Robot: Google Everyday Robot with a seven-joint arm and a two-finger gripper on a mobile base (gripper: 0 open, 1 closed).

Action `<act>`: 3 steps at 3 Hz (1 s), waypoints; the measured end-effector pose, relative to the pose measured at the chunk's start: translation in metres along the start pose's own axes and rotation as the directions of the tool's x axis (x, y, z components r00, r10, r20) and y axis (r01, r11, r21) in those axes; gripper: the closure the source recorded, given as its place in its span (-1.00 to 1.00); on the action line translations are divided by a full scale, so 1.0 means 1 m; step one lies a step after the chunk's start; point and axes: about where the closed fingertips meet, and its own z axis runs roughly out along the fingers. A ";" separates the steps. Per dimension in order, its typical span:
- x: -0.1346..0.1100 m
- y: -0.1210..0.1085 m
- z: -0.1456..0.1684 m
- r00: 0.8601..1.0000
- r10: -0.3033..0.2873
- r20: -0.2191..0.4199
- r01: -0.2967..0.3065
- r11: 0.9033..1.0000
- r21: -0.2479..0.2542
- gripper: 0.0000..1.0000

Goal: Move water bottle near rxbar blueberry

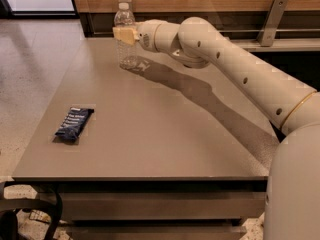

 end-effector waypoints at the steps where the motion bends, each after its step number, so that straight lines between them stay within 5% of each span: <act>1: -0.013 0.005 -0.011 1.000 -0.017 -0.012 0.017 1.000 0.005 1.00; 3: -0.050 0.035 -0.077 0.995 -0.099 -0.031 0.100 0.994 0.032 1.00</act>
Offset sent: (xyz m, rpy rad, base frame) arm -0.0510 -0.0475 0.0685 -0.0885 -0.0616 -0.0611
